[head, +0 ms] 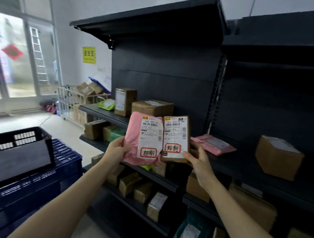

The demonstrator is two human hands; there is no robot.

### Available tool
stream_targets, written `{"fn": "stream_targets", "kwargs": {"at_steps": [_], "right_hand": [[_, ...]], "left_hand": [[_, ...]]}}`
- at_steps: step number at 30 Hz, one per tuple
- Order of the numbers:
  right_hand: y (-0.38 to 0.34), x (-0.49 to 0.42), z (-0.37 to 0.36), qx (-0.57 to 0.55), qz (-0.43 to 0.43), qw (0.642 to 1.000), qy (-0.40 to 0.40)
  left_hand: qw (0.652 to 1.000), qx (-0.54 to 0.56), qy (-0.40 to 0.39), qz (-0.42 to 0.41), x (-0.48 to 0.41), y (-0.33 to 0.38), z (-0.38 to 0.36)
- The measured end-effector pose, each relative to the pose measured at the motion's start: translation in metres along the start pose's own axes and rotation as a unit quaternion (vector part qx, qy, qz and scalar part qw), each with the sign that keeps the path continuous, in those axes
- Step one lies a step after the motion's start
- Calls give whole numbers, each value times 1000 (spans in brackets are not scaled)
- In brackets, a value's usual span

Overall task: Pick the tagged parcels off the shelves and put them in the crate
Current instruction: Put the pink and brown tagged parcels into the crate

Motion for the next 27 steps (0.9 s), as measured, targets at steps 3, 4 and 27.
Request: {"fn": "stream_targets", "kwargs": {"at_steps": [3,4,27], "right_hand": [[6,-12,-57,-14,-5,999,-39],[8,-16,-75,-17,-6,998,-53],[94,-197,-393,-19,-47,960,-276]], "left_hand": [[1000,-5,20,1,5,1,54],[1000,-5,28,3,7,2,71],[967,-14,255,17,-70,-15,342]]}}
Point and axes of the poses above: each hand's wrist, its own x-axis away from the middle knuckle, its own z-axis out of the back of the hand, y = z × x, the point moved 7 cm from there along -x, towards the middle knuckle, and after that the axes turned 4 degrees about -y, right-handed, at the moved point
